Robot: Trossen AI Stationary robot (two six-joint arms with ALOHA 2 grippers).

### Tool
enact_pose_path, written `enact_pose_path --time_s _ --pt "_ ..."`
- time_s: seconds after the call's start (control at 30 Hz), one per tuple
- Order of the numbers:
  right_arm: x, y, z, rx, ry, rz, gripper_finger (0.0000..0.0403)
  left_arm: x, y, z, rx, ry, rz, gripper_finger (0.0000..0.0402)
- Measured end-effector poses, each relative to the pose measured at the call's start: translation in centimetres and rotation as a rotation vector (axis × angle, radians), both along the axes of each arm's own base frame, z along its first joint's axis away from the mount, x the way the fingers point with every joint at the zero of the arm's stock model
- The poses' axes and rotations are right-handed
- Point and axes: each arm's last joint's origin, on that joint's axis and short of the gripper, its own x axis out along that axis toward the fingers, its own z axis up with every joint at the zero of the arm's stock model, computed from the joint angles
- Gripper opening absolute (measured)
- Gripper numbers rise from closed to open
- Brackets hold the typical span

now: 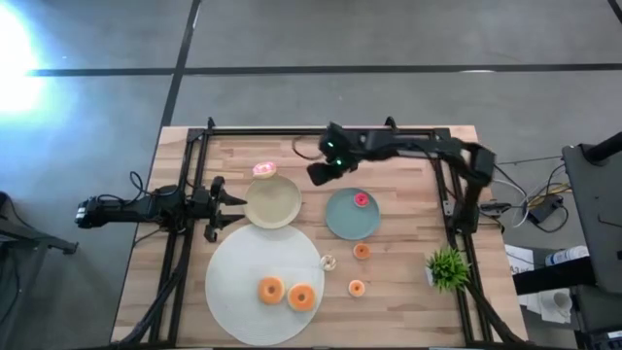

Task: Pick & Place donuts
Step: Put the small yellow donut on the blue plate

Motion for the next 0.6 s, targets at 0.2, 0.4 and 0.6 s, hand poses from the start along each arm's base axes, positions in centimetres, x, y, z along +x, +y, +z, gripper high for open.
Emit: enact_pose_path --time_s 0.2,0.4,0.6 --pt "-3.4 1.7 0.5 0.001 -0.443 -0.123 0.0009 0.0 0.0 0.0 0.072 -0.001 0.000 0.0172" --pt "-6.8 2.8 -0.6 0.091 -0.630 -0.209 0.0009 0.0 0.0 0.0 0.067 -0.001 0.000 0.0172" --pt "-8.4 3.9 -1.6 0.166 -0.767 -0.231 0.0009 0.0 0.0 0.3 -0.057 -0.029 0.000 0.0172"
